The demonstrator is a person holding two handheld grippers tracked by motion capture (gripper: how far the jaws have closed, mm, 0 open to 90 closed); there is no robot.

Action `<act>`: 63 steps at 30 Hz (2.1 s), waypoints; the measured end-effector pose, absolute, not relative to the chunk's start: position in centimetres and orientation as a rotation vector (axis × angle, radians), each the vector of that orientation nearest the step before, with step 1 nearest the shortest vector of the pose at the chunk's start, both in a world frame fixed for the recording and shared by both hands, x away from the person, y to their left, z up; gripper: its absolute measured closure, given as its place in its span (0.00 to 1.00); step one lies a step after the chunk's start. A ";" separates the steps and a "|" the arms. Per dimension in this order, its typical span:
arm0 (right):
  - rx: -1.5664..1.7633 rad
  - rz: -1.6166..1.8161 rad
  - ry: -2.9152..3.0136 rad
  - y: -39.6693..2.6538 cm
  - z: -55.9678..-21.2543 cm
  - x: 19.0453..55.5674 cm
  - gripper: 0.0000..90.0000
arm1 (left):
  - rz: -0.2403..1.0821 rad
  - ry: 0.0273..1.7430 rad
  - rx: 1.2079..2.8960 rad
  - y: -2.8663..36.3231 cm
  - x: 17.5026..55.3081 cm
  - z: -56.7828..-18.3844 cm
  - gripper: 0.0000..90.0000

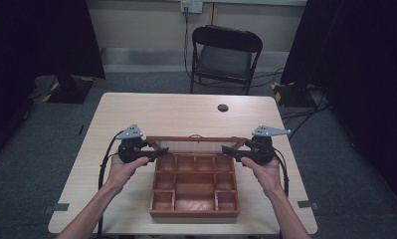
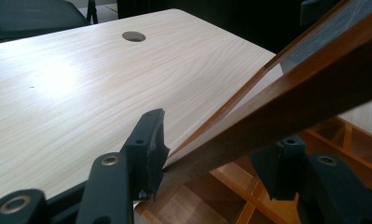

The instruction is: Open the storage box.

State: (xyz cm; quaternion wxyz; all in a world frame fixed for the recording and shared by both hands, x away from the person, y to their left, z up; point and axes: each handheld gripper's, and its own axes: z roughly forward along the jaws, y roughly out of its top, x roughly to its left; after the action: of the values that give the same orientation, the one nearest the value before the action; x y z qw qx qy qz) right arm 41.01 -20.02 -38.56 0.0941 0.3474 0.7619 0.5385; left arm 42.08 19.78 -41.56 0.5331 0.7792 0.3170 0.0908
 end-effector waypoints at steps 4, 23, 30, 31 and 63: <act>1.044 1.601 2.263 -20.0 -38.8 41.3 0.44 | 0.231 0.752 1.867 19.4 42.3 -41.8 0.51; 1.094 1.536 2.262 -20.0 -39.9 42.8 0.49 | 0.226 0.760 1.859 19.5 43.3 -41.8 0.55; 1.105 1.530 2.269 -20.0 -40.5 43.4 0.50 | 0.230 0.763 1.866 19.7 43.7 -41.8 0.57; 1.108 1.529 2.271 -20.0 -40.6 43.5 0.50 | 0.227 0.763 1.863 19.7 43.8 -41.8 0.57; 1.127 1.542 2.275 -20.1 -42.7 45.2 0.54 | 0.213 0.815 1.850 20.4 44.8 -43.6 0.64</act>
State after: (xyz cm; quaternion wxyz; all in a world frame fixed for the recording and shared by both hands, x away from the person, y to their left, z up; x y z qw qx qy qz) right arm 45.15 -20.10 -42.65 0.0855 0.3781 0.7630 0.5173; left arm 44.76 20.36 -43.63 0.5264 0.7739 0.3408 0.0890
